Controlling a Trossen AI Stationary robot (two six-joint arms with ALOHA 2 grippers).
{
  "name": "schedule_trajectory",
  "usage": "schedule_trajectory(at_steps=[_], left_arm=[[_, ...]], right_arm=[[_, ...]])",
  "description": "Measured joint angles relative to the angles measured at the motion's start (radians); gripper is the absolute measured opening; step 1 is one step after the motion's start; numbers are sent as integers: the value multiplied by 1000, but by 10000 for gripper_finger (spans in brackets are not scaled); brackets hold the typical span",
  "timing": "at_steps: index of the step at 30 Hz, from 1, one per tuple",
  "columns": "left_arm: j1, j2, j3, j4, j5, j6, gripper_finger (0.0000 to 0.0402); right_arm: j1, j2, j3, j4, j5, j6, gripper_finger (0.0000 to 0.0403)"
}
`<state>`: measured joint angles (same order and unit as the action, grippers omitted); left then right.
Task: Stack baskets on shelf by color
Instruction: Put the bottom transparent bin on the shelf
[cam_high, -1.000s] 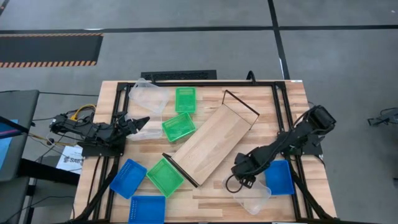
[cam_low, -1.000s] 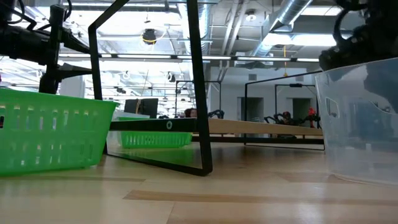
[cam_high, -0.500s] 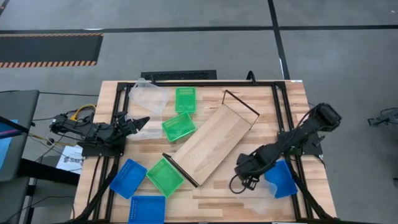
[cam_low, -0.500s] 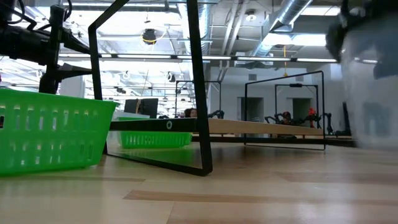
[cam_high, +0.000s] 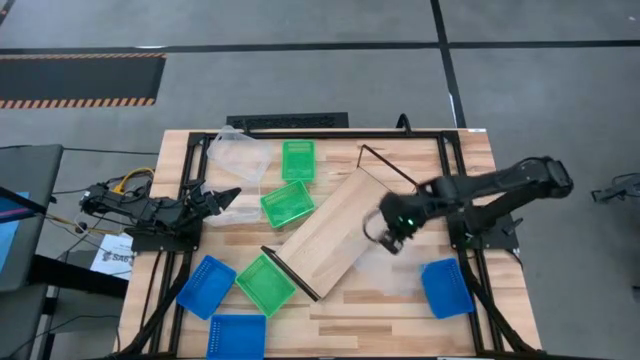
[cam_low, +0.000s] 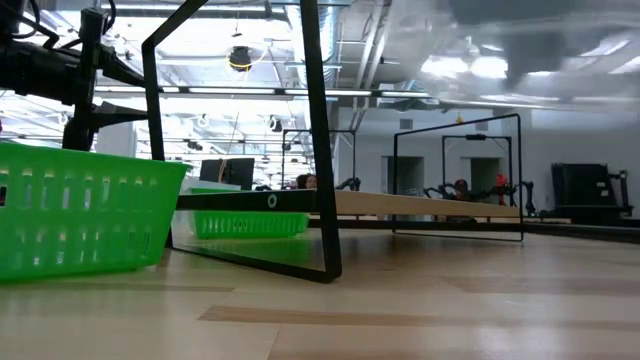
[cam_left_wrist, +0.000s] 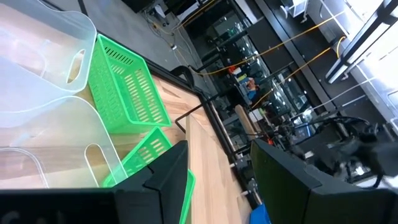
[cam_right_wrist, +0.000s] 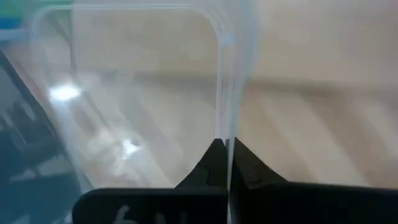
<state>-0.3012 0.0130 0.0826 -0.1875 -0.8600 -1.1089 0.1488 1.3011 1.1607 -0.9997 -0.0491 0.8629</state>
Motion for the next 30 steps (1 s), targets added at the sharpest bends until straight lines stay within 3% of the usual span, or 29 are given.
schedule_trajectory(at_steps=[6, 14, 22, 30], left_arm=[[0, 0, 0, -1, 0, 4, 164], [0, 0, 0, -1, 0, 4, 164], [0, 0, 0, -2, 0, 4, 164], [0, 0, -1, -2, 0, 5, 164]], right_arm=[[-184, 183, 131, -22, 0, -255, 1], [-315, 405, 234, -68, 0, -525, 2], [-384, 455, 256, -61, 24, -552, 4], [-420, 454, 256, -67, 49, -513, 47]])
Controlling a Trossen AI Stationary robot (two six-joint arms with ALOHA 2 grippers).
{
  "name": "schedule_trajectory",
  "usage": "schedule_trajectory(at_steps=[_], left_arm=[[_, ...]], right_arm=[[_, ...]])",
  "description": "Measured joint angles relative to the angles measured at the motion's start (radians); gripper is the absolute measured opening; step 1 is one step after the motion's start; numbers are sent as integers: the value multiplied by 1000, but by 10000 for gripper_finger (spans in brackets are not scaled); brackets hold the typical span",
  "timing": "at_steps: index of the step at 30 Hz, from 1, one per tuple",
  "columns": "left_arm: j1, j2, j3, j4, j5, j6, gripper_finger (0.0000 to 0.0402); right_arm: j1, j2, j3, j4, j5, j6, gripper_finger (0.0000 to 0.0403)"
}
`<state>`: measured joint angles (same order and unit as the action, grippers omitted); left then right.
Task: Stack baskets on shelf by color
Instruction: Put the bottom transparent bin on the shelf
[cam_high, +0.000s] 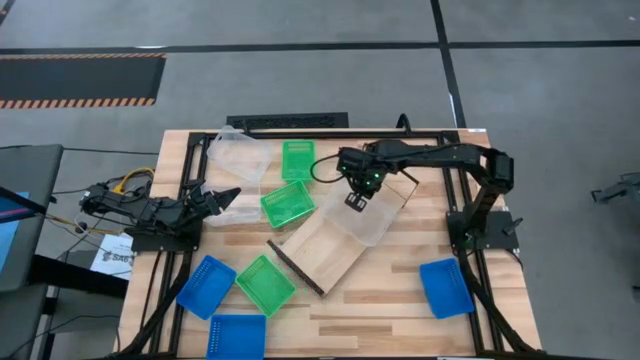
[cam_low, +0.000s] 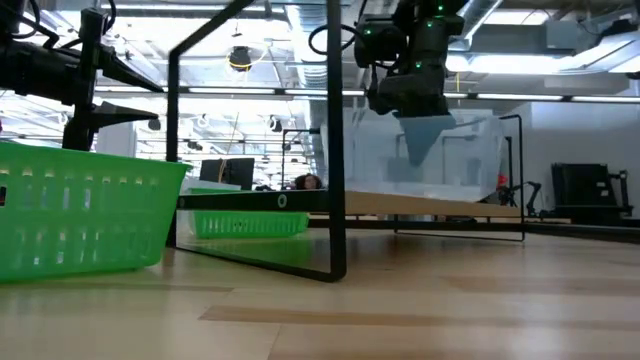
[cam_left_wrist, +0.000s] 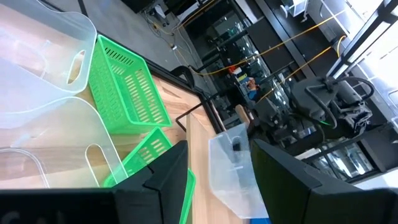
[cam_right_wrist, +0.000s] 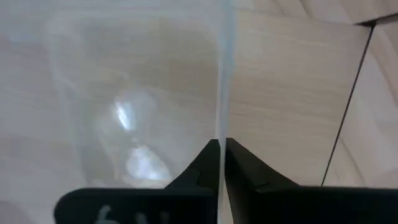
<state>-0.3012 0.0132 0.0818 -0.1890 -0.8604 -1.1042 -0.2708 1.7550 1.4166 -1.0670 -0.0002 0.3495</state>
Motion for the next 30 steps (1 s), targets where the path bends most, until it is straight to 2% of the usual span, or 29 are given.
schedule_trajectory(at_steps=[12, 16, 19, 22, 24, 29, 30], left_arm=[[0, 0, 0, 0, 0, 0, 164], [0, 0, 0, 0, 0, 0, 164], [0, 0, 0, 0, 0, 0, 164], [0, 0, -1, 0, 0, 0, 164], [0, 0, -1, 0, 0, 0, 164], [0, 0, -1, 0, 0, 0, 164], [0, 0, -1, 0, 1, 0, 164]], right_arm=[[33, -55, 0, 52, -37, 32, 147], [64, -123, 45, 59, -54, 107, 163], [134, -160, 67, 129, -52, 117, 164], [218, -163, 67, 207, -55, 117, 147], [262, -137, 68, 228, -54, 119, 121], [330, -39, 65, 229, -51, 98, 22], [338, -27, 65, 229, -54, 98, 13]])
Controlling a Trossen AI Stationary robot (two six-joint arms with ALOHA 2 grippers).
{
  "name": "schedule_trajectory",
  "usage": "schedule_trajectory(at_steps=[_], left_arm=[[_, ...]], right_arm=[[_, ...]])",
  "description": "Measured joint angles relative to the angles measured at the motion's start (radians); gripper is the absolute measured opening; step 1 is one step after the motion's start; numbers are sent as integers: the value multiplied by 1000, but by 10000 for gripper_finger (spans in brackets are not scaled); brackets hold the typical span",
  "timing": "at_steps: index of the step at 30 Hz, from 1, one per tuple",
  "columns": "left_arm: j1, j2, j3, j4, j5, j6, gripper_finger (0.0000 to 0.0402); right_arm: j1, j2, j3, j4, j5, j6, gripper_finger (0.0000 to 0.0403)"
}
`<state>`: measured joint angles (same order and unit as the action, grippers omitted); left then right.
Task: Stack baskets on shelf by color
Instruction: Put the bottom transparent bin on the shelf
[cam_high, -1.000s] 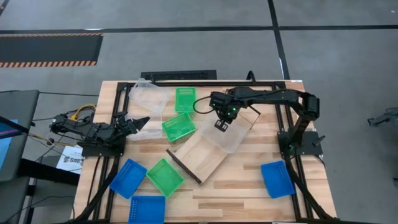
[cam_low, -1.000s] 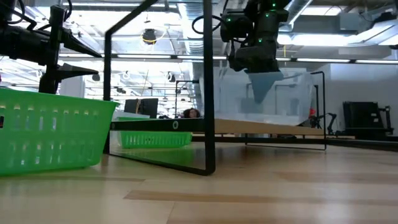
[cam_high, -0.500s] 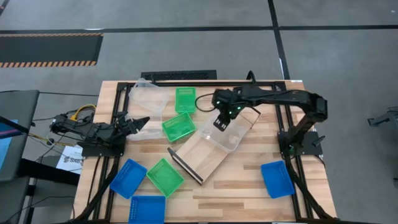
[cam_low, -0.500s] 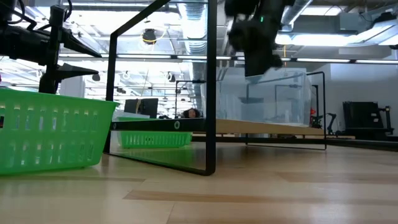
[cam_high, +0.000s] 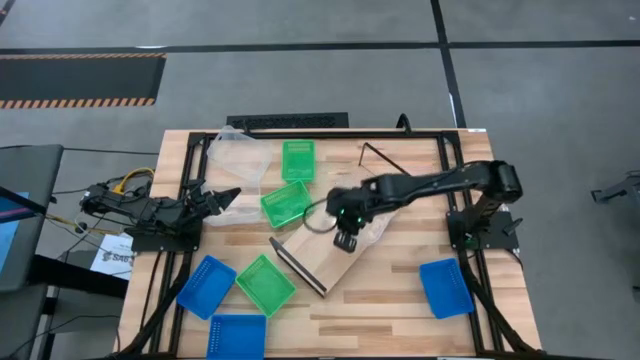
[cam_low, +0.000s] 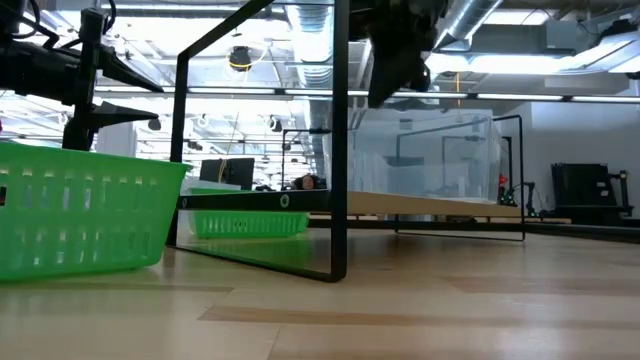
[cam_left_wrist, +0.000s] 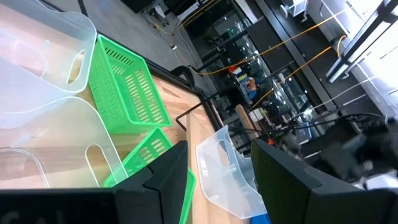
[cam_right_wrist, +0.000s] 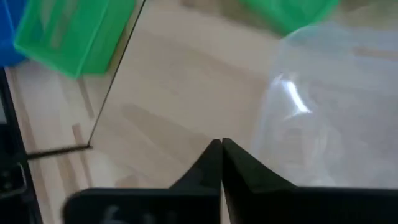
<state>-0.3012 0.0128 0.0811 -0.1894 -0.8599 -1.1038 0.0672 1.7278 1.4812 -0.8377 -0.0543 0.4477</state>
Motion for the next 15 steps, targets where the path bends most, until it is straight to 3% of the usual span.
schedule_trajectory(at_steps=[7, 15], left_arm=[[0, 0, 0, 0, 49, -1, 164], [0, 0, 0, 0, 70, -1, 164]], right_arm=[[8, 28, 1, 29, -15, 24, 6], [-19, 73, 2, -52, 0, 28, 4]])
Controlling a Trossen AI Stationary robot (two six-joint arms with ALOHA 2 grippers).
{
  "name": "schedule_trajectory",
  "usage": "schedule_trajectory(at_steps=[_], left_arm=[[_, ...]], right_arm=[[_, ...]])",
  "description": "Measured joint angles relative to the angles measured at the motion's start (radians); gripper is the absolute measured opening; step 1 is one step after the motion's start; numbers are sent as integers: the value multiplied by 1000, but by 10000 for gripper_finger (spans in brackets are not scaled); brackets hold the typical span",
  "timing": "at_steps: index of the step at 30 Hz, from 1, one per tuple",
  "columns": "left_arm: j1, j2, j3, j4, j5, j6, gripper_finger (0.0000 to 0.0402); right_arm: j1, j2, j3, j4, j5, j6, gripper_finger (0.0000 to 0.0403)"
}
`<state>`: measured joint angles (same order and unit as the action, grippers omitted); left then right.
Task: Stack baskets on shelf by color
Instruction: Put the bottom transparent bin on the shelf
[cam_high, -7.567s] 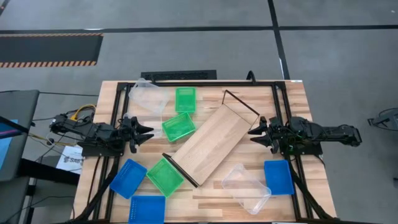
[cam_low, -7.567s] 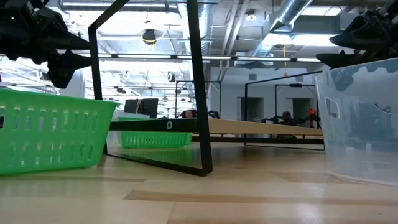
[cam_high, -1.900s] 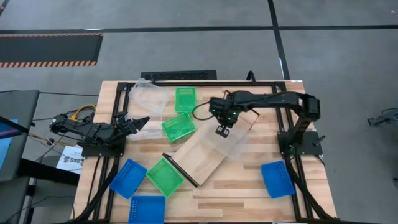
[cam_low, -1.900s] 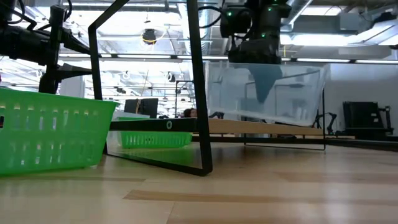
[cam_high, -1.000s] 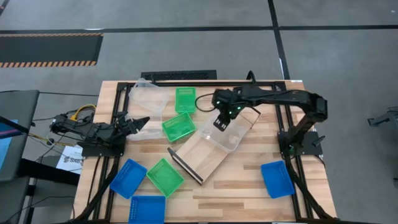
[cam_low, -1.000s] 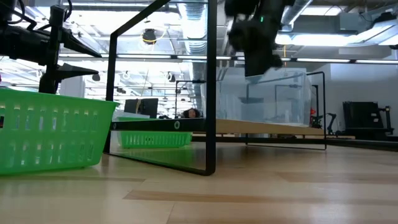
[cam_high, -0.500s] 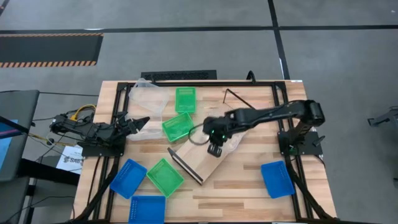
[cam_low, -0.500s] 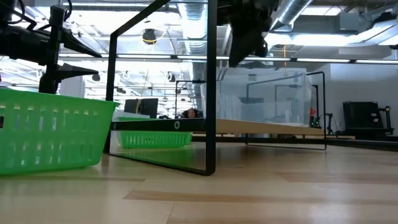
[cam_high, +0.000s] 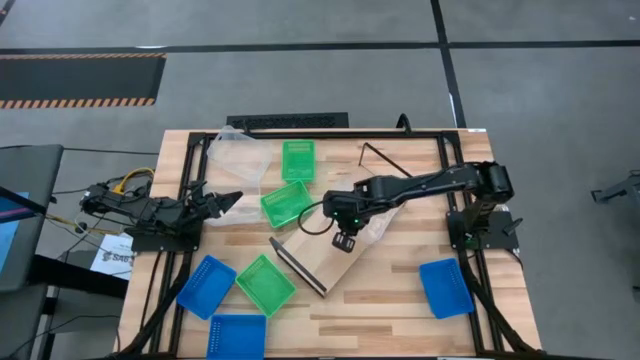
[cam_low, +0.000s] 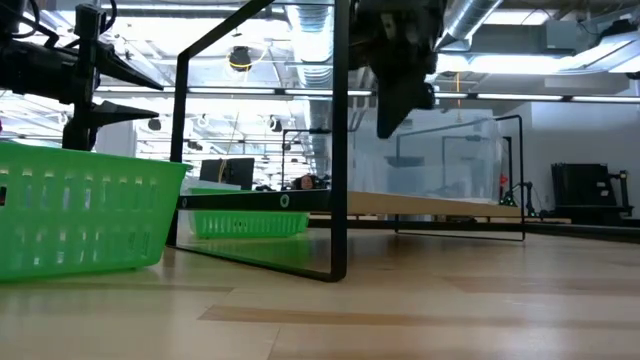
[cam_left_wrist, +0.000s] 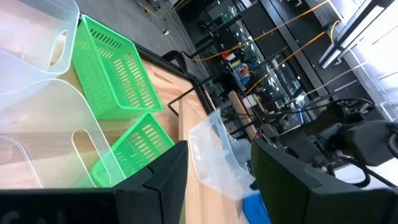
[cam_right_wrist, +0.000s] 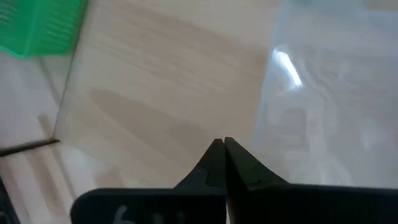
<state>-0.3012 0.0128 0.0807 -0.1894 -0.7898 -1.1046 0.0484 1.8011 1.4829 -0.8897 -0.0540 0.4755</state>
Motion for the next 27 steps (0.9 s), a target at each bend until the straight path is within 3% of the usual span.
schedule_trajectory(at_steps=[27], left_arm=[[0, 6, 0, 1, -1, 0, 164]], right_arm=[[-121, 36, -1, -36, 112, 56, 7]])
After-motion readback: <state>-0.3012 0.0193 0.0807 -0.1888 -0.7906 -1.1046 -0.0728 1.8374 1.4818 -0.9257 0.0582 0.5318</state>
